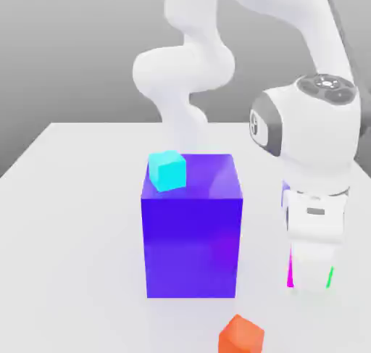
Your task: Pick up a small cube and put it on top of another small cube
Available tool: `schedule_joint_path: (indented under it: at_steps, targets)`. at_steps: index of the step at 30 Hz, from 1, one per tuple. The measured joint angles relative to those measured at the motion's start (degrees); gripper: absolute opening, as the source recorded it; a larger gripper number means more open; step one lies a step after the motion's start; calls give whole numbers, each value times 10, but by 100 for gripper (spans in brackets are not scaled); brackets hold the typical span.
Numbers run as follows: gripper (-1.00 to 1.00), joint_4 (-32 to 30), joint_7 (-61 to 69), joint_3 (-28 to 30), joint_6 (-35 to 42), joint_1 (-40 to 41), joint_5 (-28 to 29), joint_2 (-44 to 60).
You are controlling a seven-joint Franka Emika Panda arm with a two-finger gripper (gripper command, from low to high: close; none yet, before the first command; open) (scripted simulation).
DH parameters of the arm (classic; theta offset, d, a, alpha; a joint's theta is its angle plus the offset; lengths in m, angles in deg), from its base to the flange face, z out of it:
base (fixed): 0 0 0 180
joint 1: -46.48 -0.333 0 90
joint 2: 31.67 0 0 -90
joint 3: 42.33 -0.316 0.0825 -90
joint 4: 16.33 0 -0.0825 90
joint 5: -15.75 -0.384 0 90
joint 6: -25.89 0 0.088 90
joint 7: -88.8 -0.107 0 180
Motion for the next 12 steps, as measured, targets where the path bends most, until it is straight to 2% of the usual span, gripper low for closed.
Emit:
schedule_joint_path:
  at_steps: [2,5,8,9,12]
  targets:
    - [-100,-32,-43,-18,-6,-37,33,-32]
    - [-100,-61,-67,11,-33,-112,51,-17]
    - [-100,-62,-57,26,-87,-74,34,39]
    - [100,-61,-52,23,-106,-71,27,59]
    - [100,-61,-52,23,-106,-71,27,59]
